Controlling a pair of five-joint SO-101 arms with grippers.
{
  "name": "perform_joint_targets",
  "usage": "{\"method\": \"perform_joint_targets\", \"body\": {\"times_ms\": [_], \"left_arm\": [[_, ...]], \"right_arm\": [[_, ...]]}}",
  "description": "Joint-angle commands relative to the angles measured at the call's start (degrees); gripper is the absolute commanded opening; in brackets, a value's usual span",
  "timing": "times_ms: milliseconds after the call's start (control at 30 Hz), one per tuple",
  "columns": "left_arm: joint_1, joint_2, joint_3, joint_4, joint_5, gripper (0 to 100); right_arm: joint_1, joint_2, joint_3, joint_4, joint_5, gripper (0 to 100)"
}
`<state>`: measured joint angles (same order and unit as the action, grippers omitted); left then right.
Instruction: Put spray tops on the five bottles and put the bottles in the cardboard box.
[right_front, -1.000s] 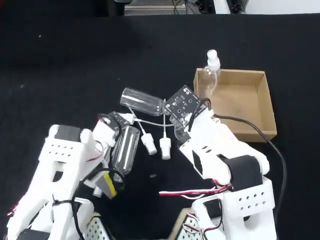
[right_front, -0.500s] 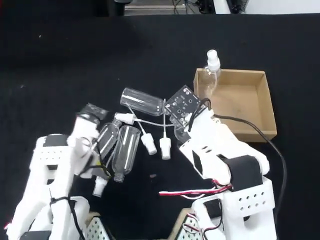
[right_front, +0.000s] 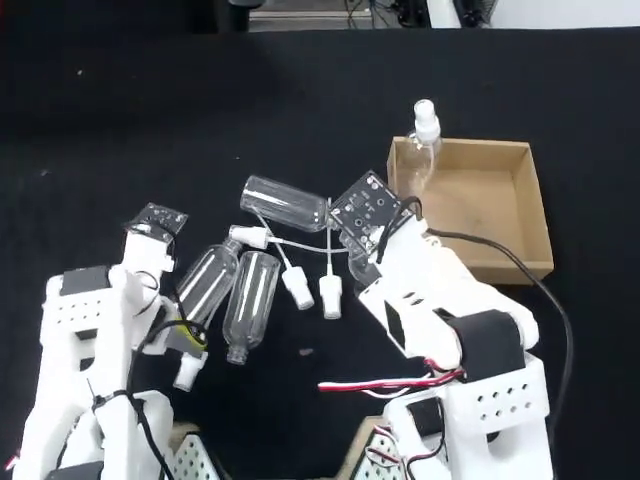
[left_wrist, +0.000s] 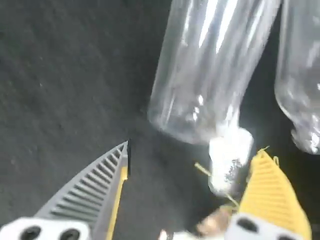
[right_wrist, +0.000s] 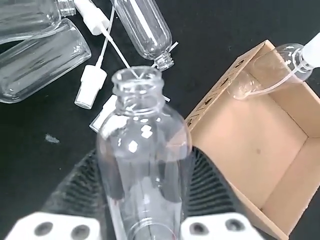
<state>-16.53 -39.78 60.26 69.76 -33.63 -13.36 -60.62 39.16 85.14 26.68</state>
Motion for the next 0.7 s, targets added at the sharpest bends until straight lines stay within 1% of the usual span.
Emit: {"method": "perform_joint_targets", "body": {"times_ms": [0, 100, 200, 300, 433, 533, 667], "left_arm": [[3.91, -0.44, -7.78, 10.99, -0.7, 36], [8.48, -0.44, -5.41, 11.69, -0.7, 36], [11.47, -0.44, 0.4, 5.1, -0.44, 36], [11.74, -0.44, 5.67, -1.85, -0.35, 36], [11.65, -0.88, 9.45, -4.48, -0.35, 35], [11.65, -0.97, 10.33, -4.48, -0.53, 29], [11.65, -1.05, 9.89, -4.48, -0.35, 12]], "right_arm": [[0.97, -1.19, -0.22, -1.41, -0.18, 1.1], [0.97, -1.19, -0.22, -1.41, -0.18, 1.1], [0.97, -1.19, -0.22, -1.41, -0.18, 1.1], [0.97, -1.19, -0.22, -1.32, -0.18, 1.1], [1.05, -1.19, -0.22, -1.32, -0.18, 1.1], [1.05, -1.19, -0.22, -1.32, -0.18, 1.1], [1.05, -1.19, -0.22, -1.32, -0.18, 1.1]]}}
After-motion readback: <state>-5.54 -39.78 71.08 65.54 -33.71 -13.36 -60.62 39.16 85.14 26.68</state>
